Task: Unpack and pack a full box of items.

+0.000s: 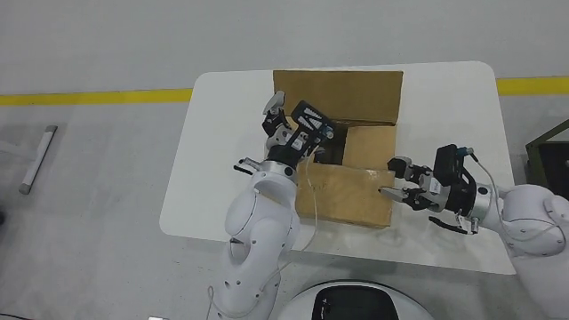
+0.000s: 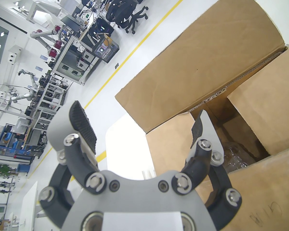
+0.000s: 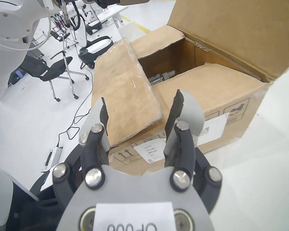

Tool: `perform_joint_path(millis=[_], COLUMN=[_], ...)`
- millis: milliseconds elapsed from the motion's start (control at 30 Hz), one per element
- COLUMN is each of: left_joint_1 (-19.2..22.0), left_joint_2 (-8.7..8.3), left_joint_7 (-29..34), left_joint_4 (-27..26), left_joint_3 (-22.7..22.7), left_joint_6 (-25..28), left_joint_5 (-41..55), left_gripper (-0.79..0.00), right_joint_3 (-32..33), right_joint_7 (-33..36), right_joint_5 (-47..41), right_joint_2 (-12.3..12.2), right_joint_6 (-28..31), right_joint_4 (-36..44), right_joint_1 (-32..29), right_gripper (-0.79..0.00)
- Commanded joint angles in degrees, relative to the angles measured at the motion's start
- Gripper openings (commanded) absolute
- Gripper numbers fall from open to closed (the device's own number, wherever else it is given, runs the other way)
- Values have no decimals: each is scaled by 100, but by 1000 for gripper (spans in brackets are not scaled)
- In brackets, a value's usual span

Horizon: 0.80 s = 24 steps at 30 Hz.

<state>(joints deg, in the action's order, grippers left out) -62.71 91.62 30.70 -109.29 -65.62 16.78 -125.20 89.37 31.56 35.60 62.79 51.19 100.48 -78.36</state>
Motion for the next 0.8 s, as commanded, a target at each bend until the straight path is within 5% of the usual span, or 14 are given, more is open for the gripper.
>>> perform_joint_path(millis=[0,100,133,567,767], left_joint_1=[-18,-25,-21,179,626], left_joint_2=[-4,-8,-10,-19,-20], left_joint_7=[1,0,1,-79,304], left_joint_4=[-12,-18,-18,64,230], left_joint_3=[0,1,3,42,188], left_joint_6=[-10,-14,-13,102,860], left_joint_5=[-3,7,-1,22,-196], left_gripper=[0,0,0,0,0], right_joint_3=[-34,-65,-65,150,532], right_joint_7=[-26,-45,-47,-77,-775], right_joint_5=[24,-13,-43,-393,712], right_joint_2=[-10,-28,-35,-164,-171], right_joint_6=[-28,-48,-56,216,178], right_joint_4=[-6,6,17,459,814], right_joint_1=[12,9,3,-170,-214], right_gripper=[-449,-662,-785,-785,-785])
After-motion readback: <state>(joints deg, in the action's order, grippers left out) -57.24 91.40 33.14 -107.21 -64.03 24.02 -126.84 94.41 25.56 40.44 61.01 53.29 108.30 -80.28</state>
